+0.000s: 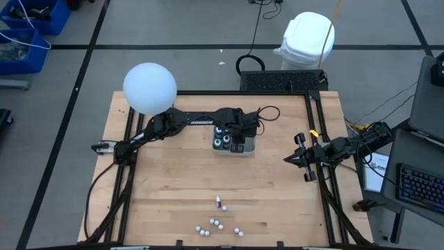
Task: Pick & Place food coloring
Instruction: Put the top small orange food coloring bottle into the gray bin, then put the top small blue food coloring bottle into the gray bin
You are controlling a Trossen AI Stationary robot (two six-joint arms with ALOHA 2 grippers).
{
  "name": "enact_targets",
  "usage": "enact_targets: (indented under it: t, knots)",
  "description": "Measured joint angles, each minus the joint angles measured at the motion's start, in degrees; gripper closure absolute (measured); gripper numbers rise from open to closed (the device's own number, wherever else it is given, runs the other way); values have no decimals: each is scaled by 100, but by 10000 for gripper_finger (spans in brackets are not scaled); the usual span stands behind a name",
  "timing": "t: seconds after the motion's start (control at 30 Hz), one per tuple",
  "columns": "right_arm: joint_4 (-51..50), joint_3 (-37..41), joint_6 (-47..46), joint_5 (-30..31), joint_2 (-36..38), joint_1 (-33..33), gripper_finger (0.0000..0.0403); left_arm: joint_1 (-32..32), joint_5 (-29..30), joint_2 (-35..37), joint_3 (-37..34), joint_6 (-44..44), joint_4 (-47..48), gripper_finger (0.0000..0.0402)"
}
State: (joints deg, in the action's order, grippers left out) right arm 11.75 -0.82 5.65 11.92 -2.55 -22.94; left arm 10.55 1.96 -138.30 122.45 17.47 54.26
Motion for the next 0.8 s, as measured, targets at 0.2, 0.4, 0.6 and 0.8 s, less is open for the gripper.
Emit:
enact_targets:
  t: [0.2, 0.4, 0.6, 0.8]
  knots:
    - [0, 0, -2, 0, 0, -1, 403, -2, 115, 29, 4, 37, -51, 289]
    - [18, 0, -8, 0, 0, -2, 403, -31, 350, 125, 723, 39, 541, 289]
    - [2, 0, -33, -2, 0, -2, 403, -120, 520, 426, 1116, 141, 1032, 289]
    - [-12, 0, -31, -2, -6, -2, 403, -209, 412, 1216, 1123, 424, 1699, 289]
